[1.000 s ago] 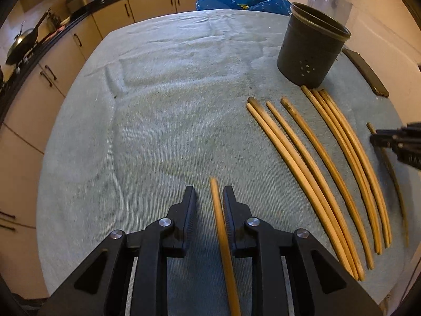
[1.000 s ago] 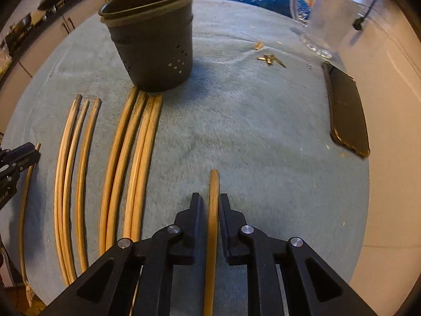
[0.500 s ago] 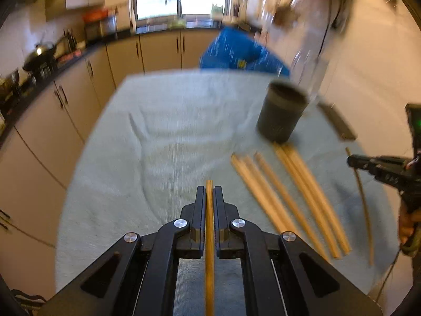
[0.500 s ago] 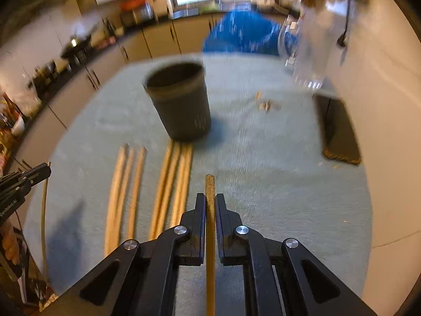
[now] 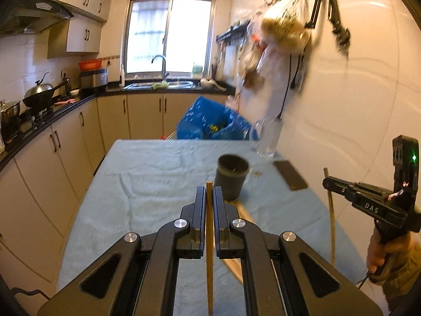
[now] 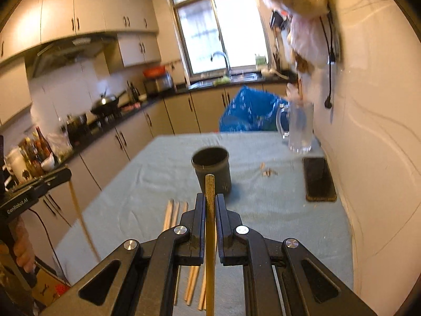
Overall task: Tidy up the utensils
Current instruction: 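Lift the left tool's chopstick over the grey cup while the right tool carries its chopstick there, then open the left tool over the cup while the right tool releases its chopstick into it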
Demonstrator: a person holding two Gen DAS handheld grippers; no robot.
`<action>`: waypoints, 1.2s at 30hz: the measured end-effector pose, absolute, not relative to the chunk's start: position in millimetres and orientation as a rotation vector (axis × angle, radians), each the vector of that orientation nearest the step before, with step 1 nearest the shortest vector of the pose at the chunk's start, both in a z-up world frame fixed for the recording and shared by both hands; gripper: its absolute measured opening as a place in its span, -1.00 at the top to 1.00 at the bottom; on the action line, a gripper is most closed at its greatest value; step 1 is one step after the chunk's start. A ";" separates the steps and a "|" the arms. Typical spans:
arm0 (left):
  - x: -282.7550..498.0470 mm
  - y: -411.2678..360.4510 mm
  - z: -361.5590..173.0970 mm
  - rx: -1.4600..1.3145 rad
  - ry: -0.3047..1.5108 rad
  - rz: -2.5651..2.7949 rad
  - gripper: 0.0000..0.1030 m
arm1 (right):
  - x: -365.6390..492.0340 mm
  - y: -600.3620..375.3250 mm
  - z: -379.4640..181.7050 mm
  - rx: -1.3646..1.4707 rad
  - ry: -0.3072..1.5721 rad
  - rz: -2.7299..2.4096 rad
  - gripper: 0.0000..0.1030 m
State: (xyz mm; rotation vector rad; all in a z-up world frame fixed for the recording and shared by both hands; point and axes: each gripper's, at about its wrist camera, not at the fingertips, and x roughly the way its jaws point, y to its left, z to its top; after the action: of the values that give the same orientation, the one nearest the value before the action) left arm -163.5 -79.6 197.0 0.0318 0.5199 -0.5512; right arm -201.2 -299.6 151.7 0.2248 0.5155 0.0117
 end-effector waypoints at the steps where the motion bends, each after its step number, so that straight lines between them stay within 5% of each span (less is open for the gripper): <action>1: -163.4 -81.2 201.4 0.021 0.508 -0.560 0.91 | -202.0 -300.4 155.4 0.231 0.500 0.013 0.86; 22: -43.2 -153.7 313.4 -0.061 0.379 -0.581 0.91 | -65.7 -327.2 240.8 0.335 0.212 -0.064 0.86; 36: 77.8 -235.0 238.8 -0.048 0.598 -0.558 0.91 | 43.0 -364.5 188.6 0.414 0.224 -0.193 0.86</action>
State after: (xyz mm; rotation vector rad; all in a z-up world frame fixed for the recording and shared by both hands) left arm 77.8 -235.0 238.8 -0.0476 0.5980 -0.5585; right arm 43.0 -364.5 188.6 0.4143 0.2241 -0.1932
